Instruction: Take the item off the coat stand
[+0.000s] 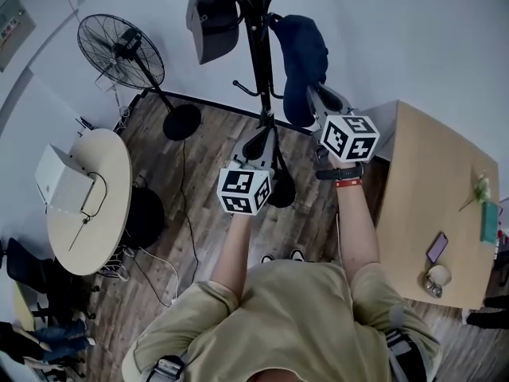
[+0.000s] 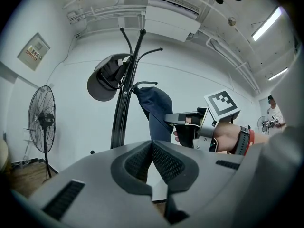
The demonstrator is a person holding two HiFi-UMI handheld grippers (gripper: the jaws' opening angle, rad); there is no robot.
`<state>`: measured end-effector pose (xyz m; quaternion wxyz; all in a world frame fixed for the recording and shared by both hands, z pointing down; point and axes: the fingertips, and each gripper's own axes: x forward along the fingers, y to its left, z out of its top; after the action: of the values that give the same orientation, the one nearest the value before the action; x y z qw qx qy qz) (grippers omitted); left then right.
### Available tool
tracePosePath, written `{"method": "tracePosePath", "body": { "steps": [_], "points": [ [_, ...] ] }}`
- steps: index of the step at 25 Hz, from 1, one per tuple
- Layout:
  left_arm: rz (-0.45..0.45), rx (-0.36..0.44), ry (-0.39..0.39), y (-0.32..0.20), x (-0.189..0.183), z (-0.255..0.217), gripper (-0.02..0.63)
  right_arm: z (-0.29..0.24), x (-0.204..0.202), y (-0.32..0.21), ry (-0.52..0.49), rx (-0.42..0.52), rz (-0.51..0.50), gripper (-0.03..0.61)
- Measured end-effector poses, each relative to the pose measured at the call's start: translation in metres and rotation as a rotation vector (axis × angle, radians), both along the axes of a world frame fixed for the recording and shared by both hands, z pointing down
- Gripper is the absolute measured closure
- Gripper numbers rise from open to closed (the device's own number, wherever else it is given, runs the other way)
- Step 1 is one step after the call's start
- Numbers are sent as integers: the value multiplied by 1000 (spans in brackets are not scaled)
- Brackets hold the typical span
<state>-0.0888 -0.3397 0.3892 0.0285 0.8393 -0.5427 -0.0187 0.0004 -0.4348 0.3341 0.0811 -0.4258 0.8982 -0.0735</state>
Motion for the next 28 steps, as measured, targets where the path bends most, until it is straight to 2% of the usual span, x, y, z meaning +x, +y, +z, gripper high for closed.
{"method": "tracePosePath", "body": {
  "steps": [12, 28],
  "points": [
    [34, 16, 3, -3, 15, -6, 591, -41, 22, 13, -7, 103, 43, 546],
    [77, 23, 5, -2, 39, -6, 591, -57, 66, 30, -47, 136, 107, 547]
  ]
}}
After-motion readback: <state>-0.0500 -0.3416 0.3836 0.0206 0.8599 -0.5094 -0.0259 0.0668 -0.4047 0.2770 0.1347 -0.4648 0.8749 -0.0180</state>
